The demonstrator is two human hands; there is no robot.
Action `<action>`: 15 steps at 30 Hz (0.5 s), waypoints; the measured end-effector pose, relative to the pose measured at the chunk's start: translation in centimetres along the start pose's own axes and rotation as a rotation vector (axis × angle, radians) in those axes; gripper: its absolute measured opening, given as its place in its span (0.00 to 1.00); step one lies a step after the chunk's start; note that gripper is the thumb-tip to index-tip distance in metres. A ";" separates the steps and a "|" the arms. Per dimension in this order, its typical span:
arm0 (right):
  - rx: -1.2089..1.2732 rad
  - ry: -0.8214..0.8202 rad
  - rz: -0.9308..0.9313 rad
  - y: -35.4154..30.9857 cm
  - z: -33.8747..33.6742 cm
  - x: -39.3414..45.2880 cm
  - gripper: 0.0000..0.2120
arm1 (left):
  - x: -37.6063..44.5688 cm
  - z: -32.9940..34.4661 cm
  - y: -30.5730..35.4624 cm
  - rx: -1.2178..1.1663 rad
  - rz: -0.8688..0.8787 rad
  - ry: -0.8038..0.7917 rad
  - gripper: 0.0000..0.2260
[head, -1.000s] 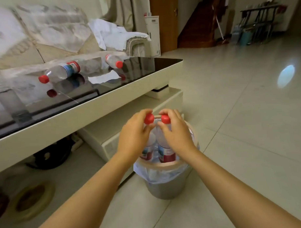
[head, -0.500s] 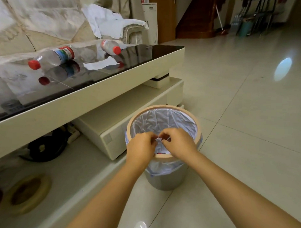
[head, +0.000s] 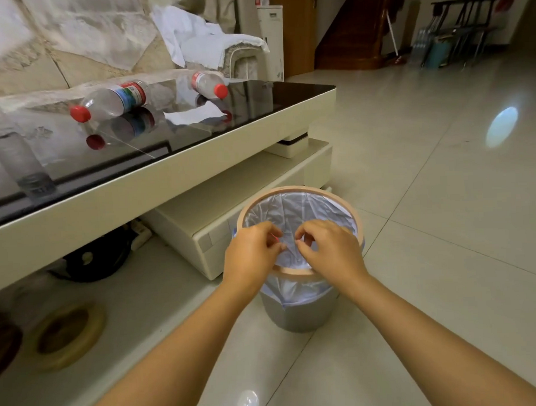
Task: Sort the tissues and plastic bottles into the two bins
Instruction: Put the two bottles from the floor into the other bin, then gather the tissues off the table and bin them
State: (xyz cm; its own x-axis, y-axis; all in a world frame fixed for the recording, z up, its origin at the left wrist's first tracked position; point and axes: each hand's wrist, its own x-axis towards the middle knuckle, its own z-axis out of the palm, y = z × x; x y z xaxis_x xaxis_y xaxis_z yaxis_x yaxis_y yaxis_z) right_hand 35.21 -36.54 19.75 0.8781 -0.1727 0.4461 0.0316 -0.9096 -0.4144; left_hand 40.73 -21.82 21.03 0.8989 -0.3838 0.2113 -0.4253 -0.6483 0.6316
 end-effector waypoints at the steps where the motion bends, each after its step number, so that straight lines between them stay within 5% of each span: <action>1: -0.017 -0.004 -0.013 -0.5 -0.5 0.0 0.01 | 0.0 -0.4 0.2 -0.019 -0.005 0.010 0.07; 15: 0.079 -0.124 0.002 -10.3 -16.2 2.6 0.07 | -1.7 -15.9 8.1 -0.344 -0.253 -0.014 0.04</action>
State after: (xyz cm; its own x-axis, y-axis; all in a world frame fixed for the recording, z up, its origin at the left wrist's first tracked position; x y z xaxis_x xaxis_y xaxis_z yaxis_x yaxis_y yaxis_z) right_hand 29.45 -33.79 38.07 0.9303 -0.1223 0.3459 0.0630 -0.8757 -0.4788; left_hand 37.46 -15.94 37.64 0.9680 -0.2509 0.0094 -0.1294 -0.4665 0.8750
